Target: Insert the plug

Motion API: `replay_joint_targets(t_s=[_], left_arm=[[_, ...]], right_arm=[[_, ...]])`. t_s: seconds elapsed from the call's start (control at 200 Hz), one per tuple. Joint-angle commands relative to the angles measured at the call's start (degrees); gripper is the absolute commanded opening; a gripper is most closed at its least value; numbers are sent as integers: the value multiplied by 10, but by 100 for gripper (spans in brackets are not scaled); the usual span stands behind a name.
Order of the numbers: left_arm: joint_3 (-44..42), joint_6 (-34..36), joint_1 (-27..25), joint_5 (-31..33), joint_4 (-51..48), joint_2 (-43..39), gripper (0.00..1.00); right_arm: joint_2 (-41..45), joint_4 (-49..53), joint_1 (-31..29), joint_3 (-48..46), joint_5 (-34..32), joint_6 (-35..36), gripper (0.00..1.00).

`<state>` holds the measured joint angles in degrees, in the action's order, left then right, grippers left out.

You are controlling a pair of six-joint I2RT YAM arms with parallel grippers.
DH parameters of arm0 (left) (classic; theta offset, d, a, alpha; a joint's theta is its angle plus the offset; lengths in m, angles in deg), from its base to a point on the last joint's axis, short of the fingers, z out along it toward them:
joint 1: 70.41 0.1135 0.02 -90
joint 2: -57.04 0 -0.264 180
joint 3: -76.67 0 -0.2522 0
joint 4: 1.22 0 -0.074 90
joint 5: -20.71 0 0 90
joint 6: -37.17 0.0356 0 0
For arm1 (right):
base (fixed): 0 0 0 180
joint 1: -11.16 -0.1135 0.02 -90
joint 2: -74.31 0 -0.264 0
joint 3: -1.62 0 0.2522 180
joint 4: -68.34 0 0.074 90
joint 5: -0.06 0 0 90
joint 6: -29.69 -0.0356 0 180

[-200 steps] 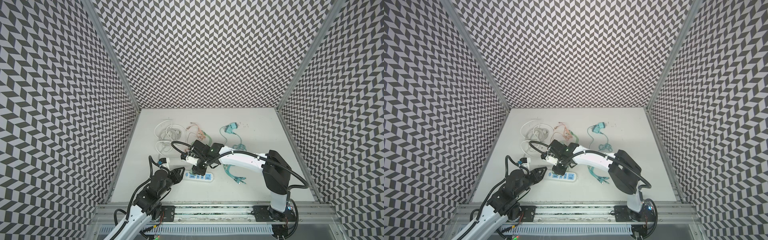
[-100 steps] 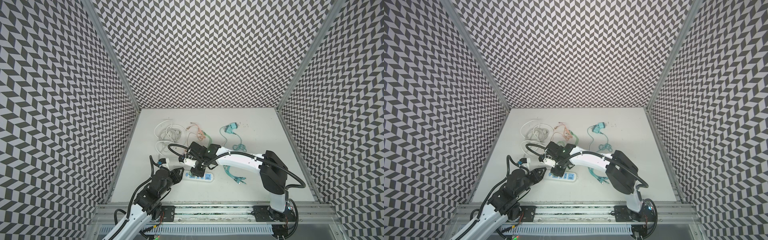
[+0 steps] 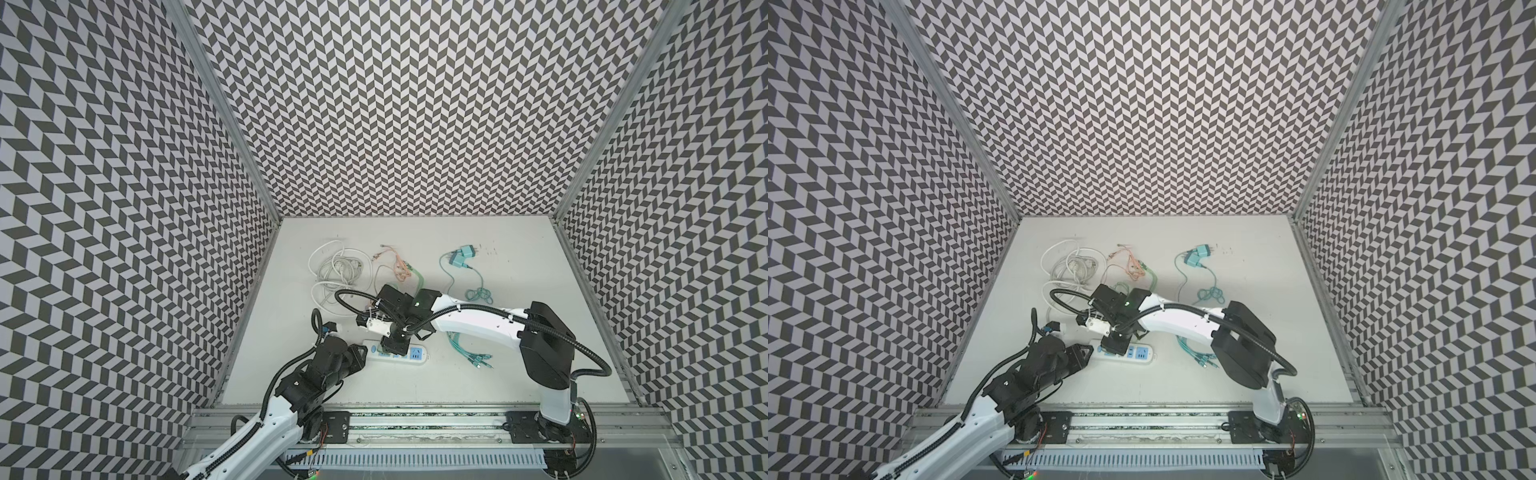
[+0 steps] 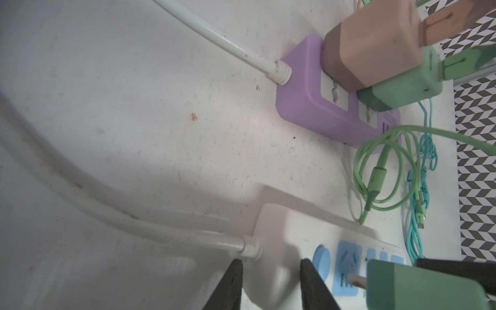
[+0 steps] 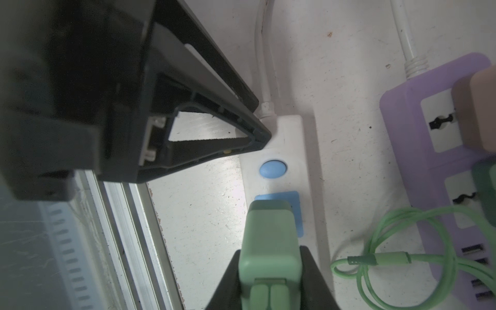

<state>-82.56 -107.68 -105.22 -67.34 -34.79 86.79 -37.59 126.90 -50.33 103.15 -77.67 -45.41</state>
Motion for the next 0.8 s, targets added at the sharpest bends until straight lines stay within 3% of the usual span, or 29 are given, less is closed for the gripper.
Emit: replay_joint_targets(t_s=[0.0,0.446,0.796], left_arm=[[12,-12,-9,15,-43,3,38],[87,-11,-18,1,-49,131,37],[94,6,-18,-16,-36,133,35]], right_arm=[[5,10,-5,-15,3,19,14],[19,12,-5,-29,-23,24,14],[6,11,-5,-19,-37,20,15]])
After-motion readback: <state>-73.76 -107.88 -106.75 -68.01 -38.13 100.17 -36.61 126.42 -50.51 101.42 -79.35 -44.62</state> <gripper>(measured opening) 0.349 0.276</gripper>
